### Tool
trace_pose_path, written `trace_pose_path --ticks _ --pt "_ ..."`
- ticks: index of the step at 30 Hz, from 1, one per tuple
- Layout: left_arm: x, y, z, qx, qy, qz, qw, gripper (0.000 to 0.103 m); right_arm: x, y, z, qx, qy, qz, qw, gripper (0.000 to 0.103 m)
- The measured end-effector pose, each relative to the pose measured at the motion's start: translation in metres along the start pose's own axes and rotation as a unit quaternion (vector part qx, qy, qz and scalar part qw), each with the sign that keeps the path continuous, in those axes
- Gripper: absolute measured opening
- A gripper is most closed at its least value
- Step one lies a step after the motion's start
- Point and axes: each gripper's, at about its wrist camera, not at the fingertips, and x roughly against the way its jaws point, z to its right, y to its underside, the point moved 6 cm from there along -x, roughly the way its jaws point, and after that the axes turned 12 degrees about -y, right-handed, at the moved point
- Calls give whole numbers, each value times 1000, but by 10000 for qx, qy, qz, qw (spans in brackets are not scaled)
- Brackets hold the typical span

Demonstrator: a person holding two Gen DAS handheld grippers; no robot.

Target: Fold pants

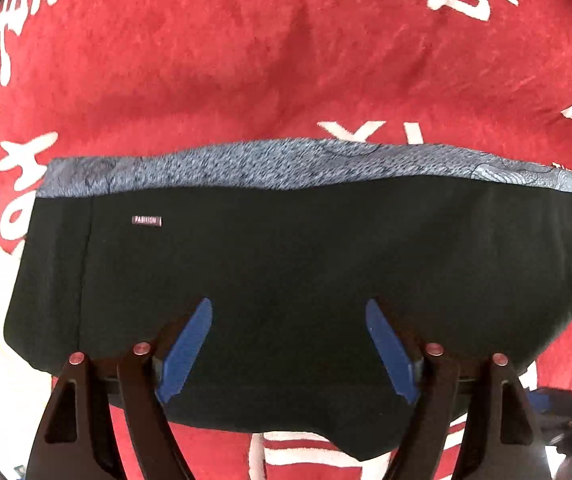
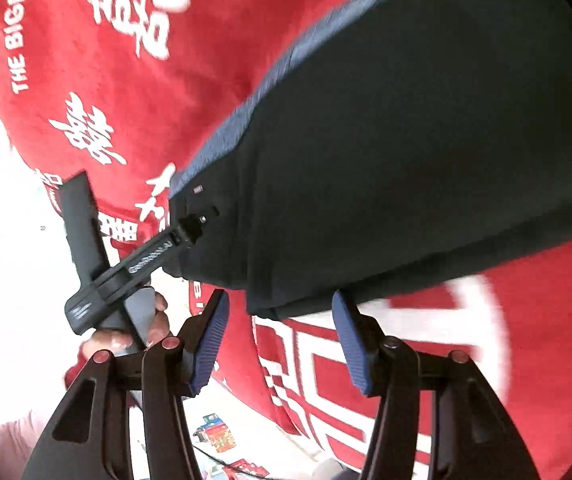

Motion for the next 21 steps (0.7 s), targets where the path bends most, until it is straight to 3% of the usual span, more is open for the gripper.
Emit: trace_pose_path --ticks 3,7,10,11,12,14,16,19,21 --pt "-4 -1 1 37 181 29 9998 81 -25 -3 -1 -18 19 -56 10000 58" --pt "-7 -2 2 83 368 85 9993 81 -27 -5 -7 27 105 -1 9999 57" --pt "-13 -8 4 95 425 110 9990 81 -26 -12 -5 -109 42 297 9995 48" --pt "-13 -8 5 54 406 95 9991 81 -27 -17 -5 -170 75 374 9991 32" --pt "-15 -7 7 -8 373 62 9993 81 -27 -20 -2 -273 173 425 9986 9" --pt "-10 -1 12 -143 404 7 9991 81 -25 -21 -2 -339 314 457 9979 9" --pt "-4 11 19 -365 437 4 9984 81 -21 -15 -15 -22 517 442 9977 8" --pt "-9 35 30 -731 250 -1 9970 81 -20 -2 -16 20 631 423 9971 6" --pt "-15 44 29 -548 287 66 9981 81 -25 3 -1 -148 776 371 9962 6"
